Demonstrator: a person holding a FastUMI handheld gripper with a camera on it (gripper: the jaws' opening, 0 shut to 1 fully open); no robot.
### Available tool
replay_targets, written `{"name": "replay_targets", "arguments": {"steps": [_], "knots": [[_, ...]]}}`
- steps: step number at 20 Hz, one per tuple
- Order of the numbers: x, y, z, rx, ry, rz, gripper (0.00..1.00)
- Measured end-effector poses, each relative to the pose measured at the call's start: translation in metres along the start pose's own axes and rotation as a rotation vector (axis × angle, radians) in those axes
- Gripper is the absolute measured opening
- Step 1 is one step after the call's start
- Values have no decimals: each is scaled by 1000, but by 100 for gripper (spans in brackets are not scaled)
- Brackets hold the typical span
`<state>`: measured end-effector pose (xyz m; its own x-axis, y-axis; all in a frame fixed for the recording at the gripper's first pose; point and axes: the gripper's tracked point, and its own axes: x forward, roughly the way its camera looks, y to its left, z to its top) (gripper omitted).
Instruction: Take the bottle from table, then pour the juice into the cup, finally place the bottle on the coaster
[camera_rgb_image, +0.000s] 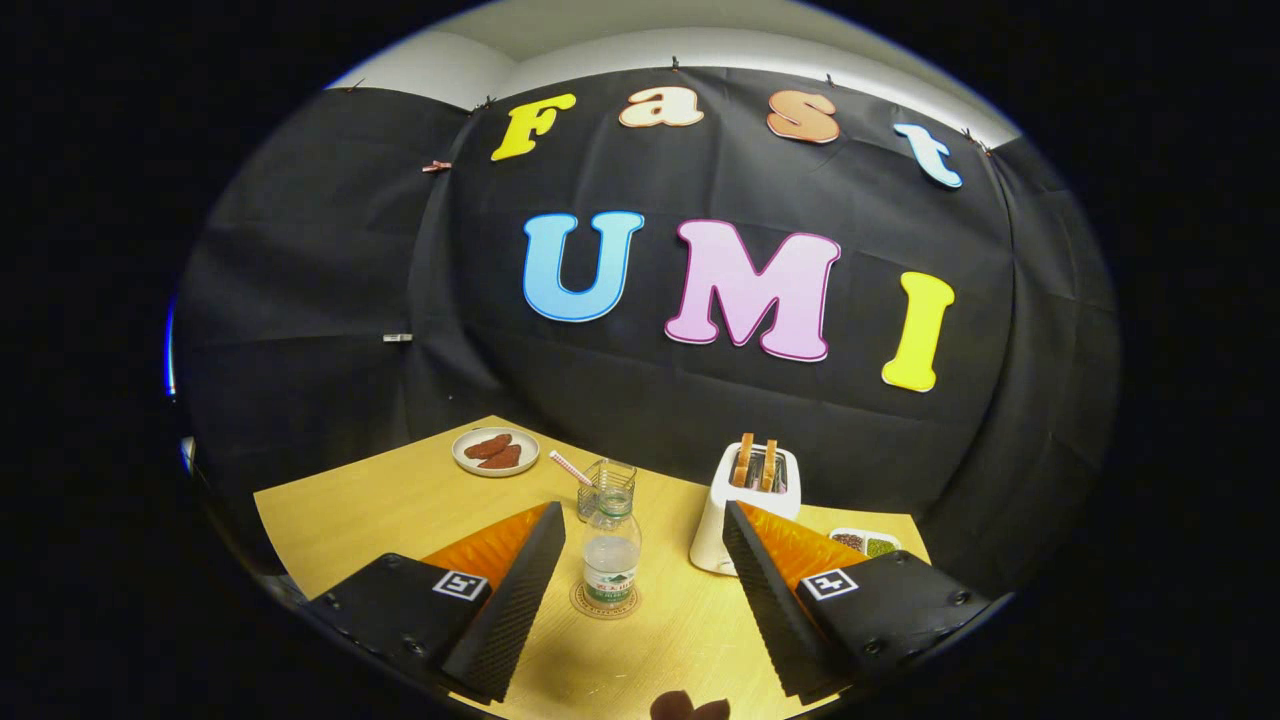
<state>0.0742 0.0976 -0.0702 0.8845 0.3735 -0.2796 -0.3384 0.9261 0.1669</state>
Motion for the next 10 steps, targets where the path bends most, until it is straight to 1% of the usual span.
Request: {"name": "replay_targets", "arguments": {"steps": [4, 10], "knots": [[-19, 2, 8, -14, -13, -31, 97], [-33, 5, 17, -9, -31, -60, 97]]}}
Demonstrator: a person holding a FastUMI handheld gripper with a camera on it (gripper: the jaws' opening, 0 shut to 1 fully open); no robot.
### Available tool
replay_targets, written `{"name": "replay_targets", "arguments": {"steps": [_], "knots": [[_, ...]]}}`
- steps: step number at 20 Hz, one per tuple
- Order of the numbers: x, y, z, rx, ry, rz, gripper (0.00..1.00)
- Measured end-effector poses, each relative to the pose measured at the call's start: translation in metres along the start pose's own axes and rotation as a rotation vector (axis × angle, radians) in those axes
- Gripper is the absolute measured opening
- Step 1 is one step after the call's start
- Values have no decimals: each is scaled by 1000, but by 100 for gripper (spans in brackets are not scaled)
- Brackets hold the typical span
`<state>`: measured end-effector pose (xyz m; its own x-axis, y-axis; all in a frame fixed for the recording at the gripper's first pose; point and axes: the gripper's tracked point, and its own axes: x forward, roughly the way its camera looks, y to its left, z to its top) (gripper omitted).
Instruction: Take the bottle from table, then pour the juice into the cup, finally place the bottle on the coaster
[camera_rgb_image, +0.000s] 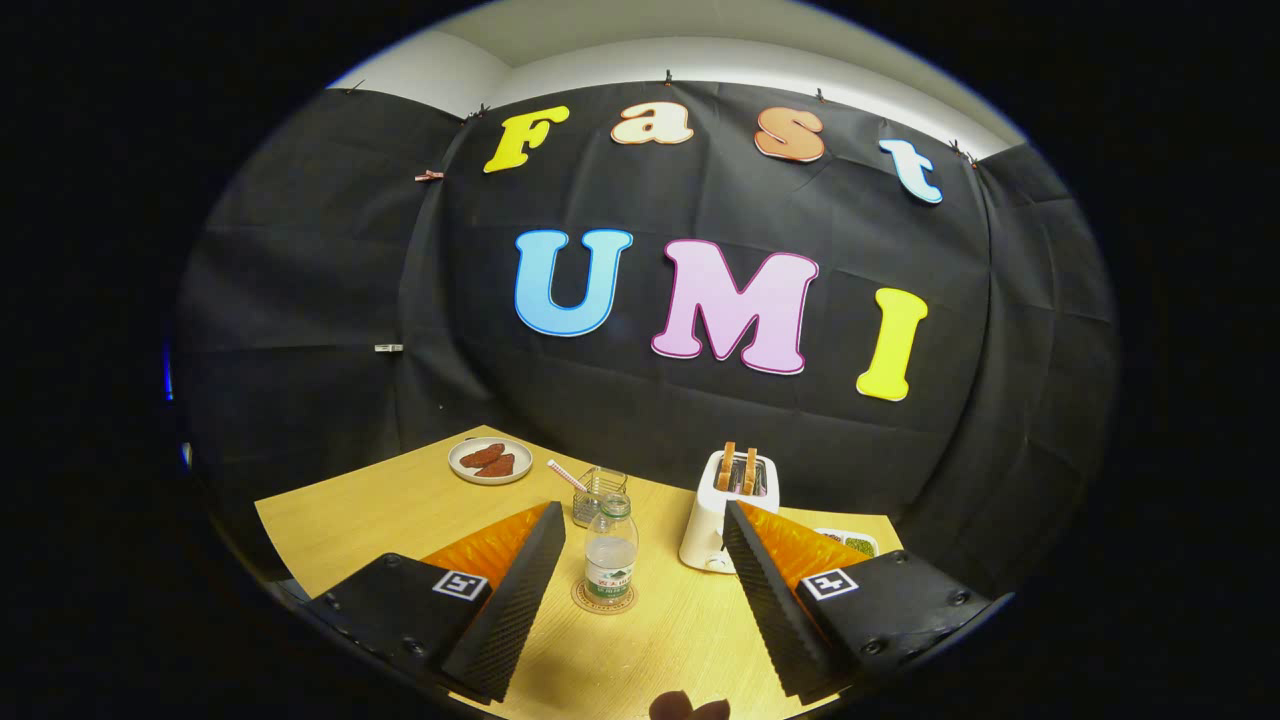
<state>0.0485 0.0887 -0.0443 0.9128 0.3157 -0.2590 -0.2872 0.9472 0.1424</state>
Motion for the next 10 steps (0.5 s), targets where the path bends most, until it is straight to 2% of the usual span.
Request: {"name": "replay_targets", "arguments": {"steps": [4, 10], "knots": [[-10, 4, 4, 33, -7, -10, 97], [-19, 3, 5, 15, -1, -32, 97]]}}
